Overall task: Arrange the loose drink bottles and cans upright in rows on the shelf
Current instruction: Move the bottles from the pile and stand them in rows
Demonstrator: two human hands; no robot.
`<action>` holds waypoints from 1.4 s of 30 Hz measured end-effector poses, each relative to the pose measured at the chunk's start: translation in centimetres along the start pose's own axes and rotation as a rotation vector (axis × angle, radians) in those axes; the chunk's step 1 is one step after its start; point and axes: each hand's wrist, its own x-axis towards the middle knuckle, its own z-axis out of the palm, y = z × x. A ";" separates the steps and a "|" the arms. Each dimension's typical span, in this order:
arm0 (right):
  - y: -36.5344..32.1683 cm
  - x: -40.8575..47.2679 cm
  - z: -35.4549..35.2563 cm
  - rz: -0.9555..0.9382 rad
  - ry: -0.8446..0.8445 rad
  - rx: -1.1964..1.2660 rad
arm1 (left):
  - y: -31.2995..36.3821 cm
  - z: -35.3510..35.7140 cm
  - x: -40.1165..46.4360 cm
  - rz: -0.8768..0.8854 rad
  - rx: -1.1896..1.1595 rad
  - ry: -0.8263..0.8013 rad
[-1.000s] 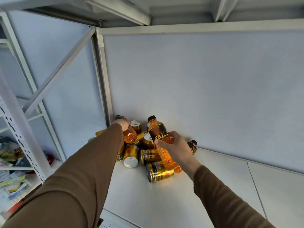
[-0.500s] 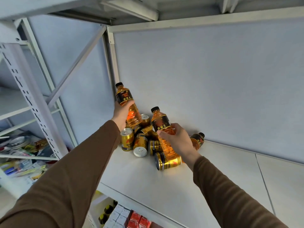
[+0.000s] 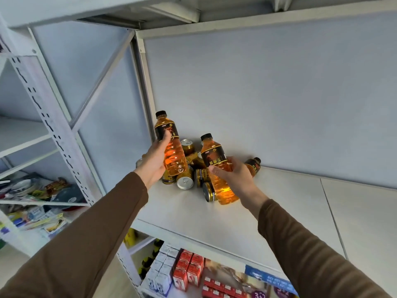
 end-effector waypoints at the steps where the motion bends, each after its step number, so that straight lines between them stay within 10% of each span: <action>1: 0.1 -0.7 -0.2 0.009 0.008 0.029 | -0.2 0.1 -0.7 0.004 0.013 -0.032; 11: 1.5 -7.4 -4.4 0.059 0.102 -0.002 | -3.6 4.4 -5.6 0.022 -0.057 -0.241; 42: 9.4 -22.3 -44.1 0.137 0.506 -0.038 | -17.7 47.2 -17.8 0.013 0.145 -0.728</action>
